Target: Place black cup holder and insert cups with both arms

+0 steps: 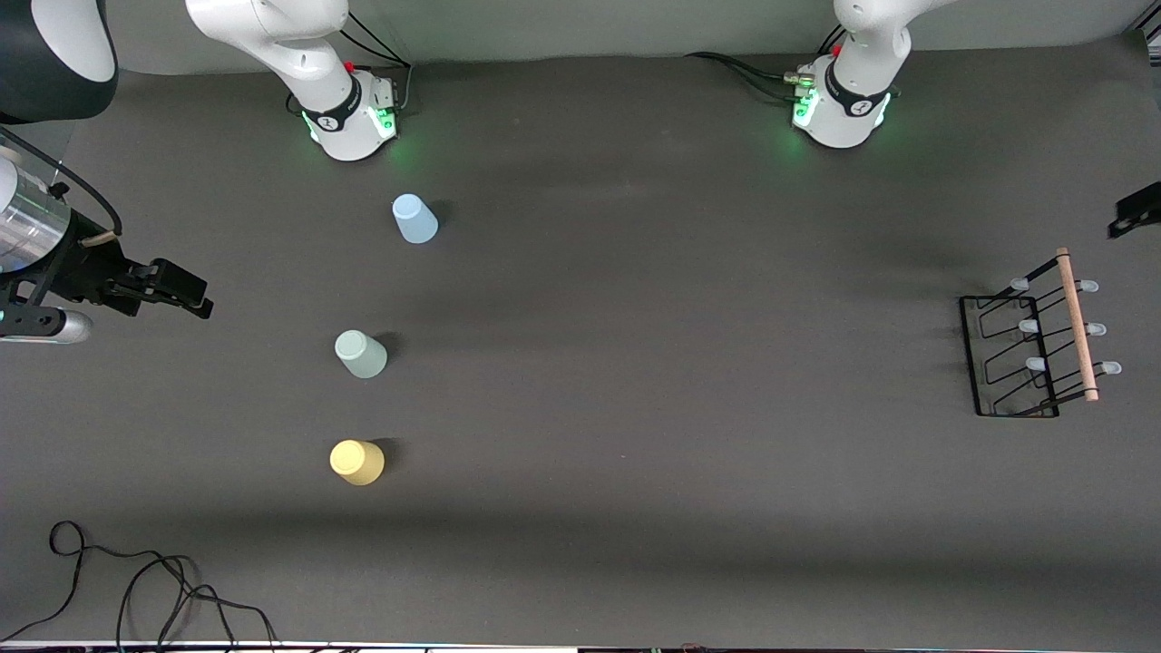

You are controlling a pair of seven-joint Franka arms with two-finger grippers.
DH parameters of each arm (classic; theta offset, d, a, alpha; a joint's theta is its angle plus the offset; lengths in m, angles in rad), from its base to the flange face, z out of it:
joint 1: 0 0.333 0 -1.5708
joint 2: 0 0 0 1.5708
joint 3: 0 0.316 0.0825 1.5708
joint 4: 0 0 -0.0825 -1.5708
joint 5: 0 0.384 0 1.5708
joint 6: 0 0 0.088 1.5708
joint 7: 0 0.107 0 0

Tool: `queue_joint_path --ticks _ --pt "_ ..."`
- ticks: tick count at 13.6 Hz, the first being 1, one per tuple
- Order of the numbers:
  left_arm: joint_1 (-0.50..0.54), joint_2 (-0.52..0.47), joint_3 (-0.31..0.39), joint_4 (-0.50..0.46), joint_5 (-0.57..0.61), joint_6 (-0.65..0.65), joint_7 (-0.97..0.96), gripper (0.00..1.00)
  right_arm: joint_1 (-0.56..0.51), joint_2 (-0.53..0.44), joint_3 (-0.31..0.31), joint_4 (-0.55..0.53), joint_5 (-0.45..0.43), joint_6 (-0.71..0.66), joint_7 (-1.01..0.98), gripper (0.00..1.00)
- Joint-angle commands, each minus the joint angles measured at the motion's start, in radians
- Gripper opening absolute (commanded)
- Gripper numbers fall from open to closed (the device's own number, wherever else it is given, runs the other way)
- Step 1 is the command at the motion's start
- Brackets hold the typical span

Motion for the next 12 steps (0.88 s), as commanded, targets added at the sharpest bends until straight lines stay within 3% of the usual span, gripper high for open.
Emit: queue_joint_path --ticks 1,8,10,12 --pt "0.006 0.057 -0.003 -0.062 0.017 0.124 0.045 1.0 0.002 -0.007 0.003 -0.004 -0.009 0.006 0.016 1.0" --pt "-0.001 0.189 -0.005 -0.063 0.016 0.262 0.05 0.99 0.005 0.02 0.004 0.007 -0.018 0.002 0.012 1.0" --pt "-0.019 0.194 -0.01 -0.056 0.012 0.262 0.024 0.84 0.0 0.042 0.004 0.007 -0.015 -0.003 0.012 1.0" --pt "-0.036 0.194 -0.011 -0.056 0.012 0.259 -0.047 0.53 0.0 0.046 0.004 0.005 -0.015 -0.005 0.01 1.0"
